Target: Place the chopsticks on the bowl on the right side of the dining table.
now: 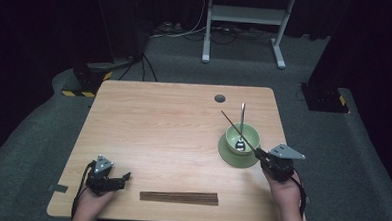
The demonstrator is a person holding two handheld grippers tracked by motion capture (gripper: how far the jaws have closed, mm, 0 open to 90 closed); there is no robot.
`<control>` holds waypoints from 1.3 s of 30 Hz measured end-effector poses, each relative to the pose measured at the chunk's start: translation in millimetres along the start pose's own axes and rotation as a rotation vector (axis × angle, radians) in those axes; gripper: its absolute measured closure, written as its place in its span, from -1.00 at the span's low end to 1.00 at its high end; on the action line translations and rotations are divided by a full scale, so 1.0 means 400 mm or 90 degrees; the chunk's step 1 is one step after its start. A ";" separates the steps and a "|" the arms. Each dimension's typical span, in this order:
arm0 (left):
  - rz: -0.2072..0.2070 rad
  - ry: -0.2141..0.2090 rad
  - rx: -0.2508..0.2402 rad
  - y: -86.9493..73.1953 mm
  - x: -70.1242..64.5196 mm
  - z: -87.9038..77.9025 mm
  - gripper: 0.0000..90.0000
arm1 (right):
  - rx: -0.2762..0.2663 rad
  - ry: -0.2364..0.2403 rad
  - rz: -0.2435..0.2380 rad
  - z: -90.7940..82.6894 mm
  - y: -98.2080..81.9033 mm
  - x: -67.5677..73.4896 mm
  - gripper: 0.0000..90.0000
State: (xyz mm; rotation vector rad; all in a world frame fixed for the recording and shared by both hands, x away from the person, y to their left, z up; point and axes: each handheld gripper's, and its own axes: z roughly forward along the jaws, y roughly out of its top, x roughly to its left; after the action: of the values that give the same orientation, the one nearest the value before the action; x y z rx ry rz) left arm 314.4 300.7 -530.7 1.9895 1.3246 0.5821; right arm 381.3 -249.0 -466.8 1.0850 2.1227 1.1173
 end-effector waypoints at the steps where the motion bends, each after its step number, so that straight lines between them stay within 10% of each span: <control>1: 0.000 0.000 0.000 0.000 0.000 0.000 -0.62 | 0.001 -0.003 -0.002 0.001 -0.001 -0.001 0.87; 26: 0.001 0.000 0.000 0.000 0.000 0.000 -0.62 | -0.009 0.002 -0.009 0.002 -0.001 0.004 0.56; 39: -0.001 0.001 0.001 0.000 0.000 0.000 -0.63 | -0.027 0.090 -0.049 -0.001 0.036 0.144 0.08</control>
State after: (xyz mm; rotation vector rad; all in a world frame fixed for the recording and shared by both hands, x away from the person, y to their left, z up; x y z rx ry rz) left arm 314.5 300.7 -530.7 1.9897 1.3268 0.5817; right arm 355.0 -196.7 -458.2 0.9224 2.2183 1.2280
